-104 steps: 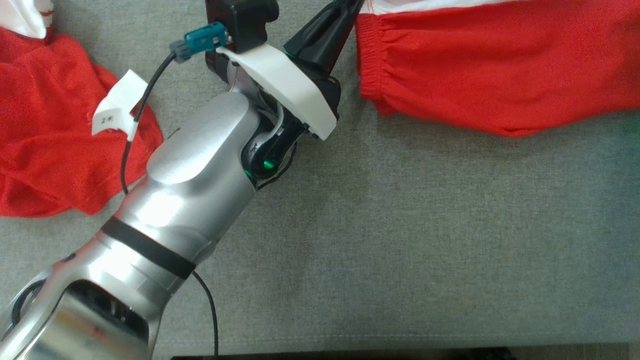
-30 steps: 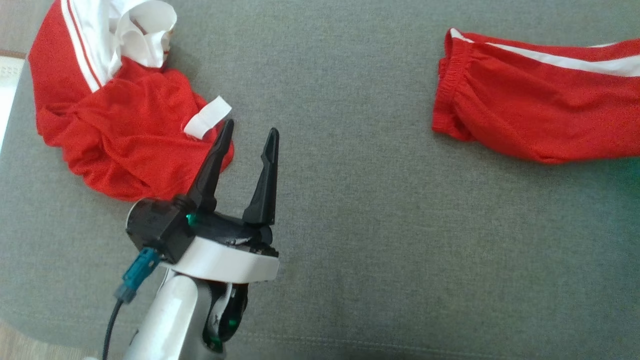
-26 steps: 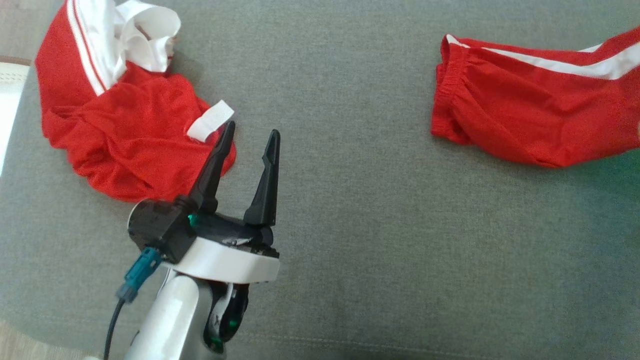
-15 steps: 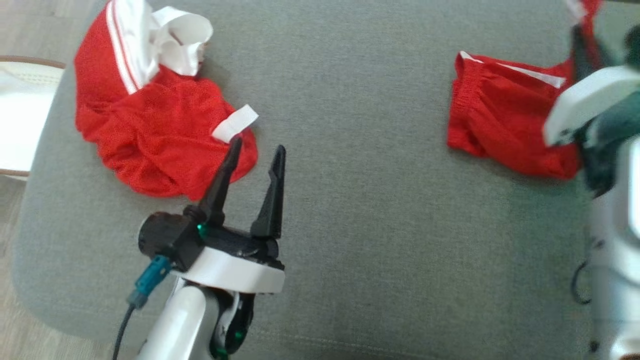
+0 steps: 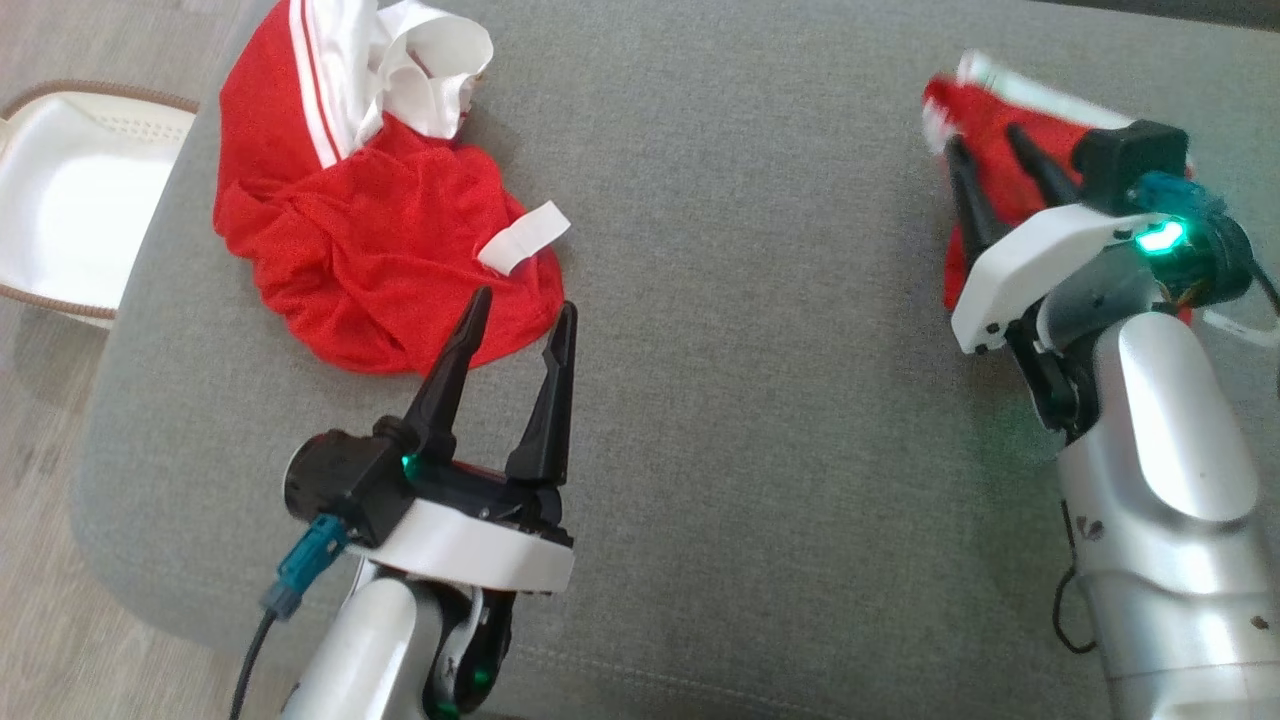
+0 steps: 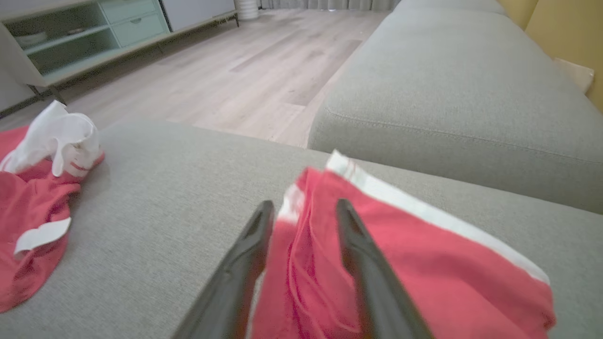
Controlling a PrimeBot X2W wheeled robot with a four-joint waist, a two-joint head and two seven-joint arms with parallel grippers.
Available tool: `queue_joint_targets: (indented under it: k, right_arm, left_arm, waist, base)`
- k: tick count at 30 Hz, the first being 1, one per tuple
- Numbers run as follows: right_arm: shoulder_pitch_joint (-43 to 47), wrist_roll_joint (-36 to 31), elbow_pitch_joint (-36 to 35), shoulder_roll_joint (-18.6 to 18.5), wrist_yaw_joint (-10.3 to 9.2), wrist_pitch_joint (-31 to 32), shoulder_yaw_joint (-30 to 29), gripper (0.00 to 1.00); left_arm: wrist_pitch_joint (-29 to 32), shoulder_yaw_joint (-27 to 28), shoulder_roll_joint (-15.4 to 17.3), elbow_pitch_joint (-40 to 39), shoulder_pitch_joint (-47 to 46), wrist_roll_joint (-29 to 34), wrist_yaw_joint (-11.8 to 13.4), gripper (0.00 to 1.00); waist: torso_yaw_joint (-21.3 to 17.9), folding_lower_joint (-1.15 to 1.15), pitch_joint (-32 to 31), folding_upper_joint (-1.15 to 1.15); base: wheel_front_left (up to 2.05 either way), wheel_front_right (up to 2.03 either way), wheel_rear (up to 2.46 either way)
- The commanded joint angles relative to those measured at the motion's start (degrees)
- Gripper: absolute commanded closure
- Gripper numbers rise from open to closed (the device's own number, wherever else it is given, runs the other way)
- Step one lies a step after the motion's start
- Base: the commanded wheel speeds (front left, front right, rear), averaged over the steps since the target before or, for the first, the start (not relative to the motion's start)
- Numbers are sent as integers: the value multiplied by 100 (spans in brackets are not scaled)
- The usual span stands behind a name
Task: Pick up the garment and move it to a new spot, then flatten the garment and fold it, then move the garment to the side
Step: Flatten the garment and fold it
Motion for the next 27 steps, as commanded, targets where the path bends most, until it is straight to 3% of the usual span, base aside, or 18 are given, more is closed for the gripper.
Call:
queue_joint_targets:
  k: [1,5,19,27]
  right_arm:
    - [-141,150,-258,106,39,-176,143,0]
    - [-34,412,-464,122,39,-405,95,0]
    - [1281,1109,-1143,-591,39,-994,-409,0]
    - [2211,1242,-1075,-488,39,-1761,-309,0]
  left_arm:
    - [-28,135,12,-155,-139,-37,27,0]
    - [-28,144,12,-141,-85,-30,55,0]
    - [-28,519,12,-116,289,137,72,0]
    - [-28,968,12,48,725,295,106,0]
  waist:
    - [-25,0,-37,0]
    - [-128,0,-167,0]
    - [-668,0,-671,0]
    - [-860,0,-1103,0]
  base:
    - [0,0,0]
    - [0,0,0]
    - [0,0,0]
    - [0,0,0]
